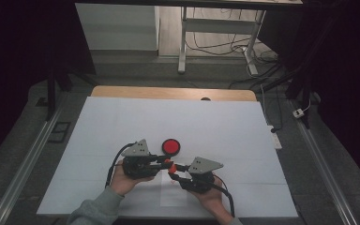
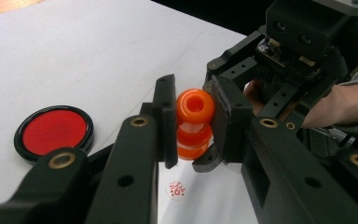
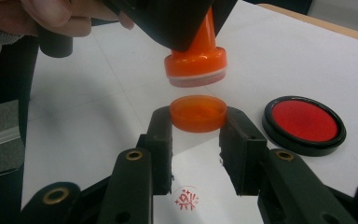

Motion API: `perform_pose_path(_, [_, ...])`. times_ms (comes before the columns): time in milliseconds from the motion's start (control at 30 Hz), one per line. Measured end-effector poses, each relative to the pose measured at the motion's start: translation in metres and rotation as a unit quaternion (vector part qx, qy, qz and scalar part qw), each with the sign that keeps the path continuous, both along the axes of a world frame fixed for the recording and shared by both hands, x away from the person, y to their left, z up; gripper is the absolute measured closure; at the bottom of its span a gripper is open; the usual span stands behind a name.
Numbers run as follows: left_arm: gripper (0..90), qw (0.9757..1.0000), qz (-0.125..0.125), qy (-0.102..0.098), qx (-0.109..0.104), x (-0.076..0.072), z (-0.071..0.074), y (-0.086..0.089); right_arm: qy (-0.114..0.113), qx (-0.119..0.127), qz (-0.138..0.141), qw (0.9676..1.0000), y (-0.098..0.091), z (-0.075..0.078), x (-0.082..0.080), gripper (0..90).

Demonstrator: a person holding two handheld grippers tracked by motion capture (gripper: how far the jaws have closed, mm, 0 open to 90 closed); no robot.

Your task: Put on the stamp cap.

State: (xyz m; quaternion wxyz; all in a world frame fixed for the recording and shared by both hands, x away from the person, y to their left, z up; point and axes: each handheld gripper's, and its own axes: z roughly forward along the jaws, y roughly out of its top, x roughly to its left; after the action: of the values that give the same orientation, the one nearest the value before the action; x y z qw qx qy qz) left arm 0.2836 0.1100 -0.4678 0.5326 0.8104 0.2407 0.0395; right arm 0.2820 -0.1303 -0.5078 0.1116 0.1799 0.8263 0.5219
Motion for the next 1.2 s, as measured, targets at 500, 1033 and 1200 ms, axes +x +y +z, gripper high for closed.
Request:
perform_pose_path(500, [72.1,1.0000,0.000,0.002,0.003,0.0002,-0.0019,-0.0009,-0.004,0.005,0.000,1.0000,0.0013,0.0033,0.0002,65.1])
perform_pose_path(1033, [72.1,1.0000,-0.001,0.002,0.007,0.0002,-0.0042,-0.0030,-0.004,0.007,0.000,1.0000,0.0015,0.0032,-0.0005,65.1])
perform_pose_path(1200, [72.1,1.0000,-0.001,0.002,0.007,0.0004,-0.0047,-0.0032,-0.005,0.009,-0.001,0.9999,0.0007,0.0035,-0.0001,65.1])
